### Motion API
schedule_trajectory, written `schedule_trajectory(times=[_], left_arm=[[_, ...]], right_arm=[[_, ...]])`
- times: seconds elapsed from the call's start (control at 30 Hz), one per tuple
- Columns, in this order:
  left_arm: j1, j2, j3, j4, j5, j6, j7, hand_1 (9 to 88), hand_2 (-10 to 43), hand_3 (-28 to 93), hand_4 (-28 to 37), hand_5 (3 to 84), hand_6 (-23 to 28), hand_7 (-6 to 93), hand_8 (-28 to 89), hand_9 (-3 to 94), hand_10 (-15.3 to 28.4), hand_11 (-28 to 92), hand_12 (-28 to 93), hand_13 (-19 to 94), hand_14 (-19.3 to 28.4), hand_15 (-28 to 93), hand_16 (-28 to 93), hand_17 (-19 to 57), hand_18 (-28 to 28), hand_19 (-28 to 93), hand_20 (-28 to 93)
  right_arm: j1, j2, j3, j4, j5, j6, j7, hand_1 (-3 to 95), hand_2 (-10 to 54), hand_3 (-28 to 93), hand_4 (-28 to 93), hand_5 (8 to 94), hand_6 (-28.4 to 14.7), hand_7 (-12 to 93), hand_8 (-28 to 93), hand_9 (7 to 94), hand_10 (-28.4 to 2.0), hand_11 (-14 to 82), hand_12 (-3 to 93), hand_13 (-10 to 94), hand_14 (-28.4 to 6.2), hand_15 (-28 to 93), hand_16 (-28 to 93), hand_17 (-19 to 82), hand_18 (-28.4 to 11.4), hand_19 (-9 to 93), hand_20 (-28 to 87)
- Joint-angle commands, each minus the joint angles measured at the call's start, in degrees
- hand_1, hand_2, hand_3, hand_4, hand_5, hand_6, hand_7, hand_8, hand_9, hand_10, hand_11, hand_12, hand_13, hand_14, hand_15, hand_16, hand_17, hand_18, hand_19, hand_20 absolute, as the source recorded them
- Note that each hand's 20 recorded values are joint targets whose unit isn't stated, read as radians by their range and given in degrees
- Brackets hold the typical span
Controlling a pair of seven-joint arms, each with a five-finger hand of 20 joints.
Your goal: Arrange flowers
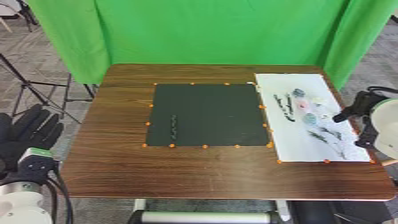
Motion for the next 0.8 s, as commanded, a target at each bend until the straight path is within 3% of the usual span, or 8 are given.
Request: schedule_trajectory(times=[0.03,0.5,0.8], left_arm=[[0.65,-0.01,0.04,-0.14,0.28,-0.54,-0.46,25.6,12.2,72,-28.3,46.7,8.3,20.9,-12,41.8,15.4,29,9,31,17.2,54,-10,-4.0,15.6,43,13],[-0.47,0.45,1.04,-0.05,0.67,-0.35,-1.11,25.6,12.2,72,-28.3,46.7,8.4,21.0,-12,41.8,15.4,29,9,31,17.2,54,-10,-4.0,15.6,43,13],[-1.02,0.44,1.04,0.3,1.03,-0.43,-1.95,25.7,12.3,72,-28.3,46.7,8.4,21.0,-12,41.8,15.4,29,9,31,17.2,54,-10,-4.0,15.6,43,13]], right_arm=[[-3.68,-0.69,2.51,-2.4,1.82,-1.79,1.38,33.2,-9.5,60,-28,61.6,-9.4,17,-8,64.6,-20.0,26.8,24.7,60,-17.7,62,30,33,-27.5,86,30],[-1.96,-1.59,-3.33,-0.22,-0.5,-6.41,2.42,36.1,-9.5,63,-28,62.7,-8.8,17,-9,65.5,-19.1,28.8,25.2,61,-17.1,63,30,33,-27.5,85,30],[-4.08,-1.92,-4.01,0.86,-1.61,-5.42,2.49,41.4,-9.5,67,-28,66.6,-7.8,18,-9,68.6,-18.0,30.8,24.9,63,-16.0,63,30,34,-27.2,86,30]])
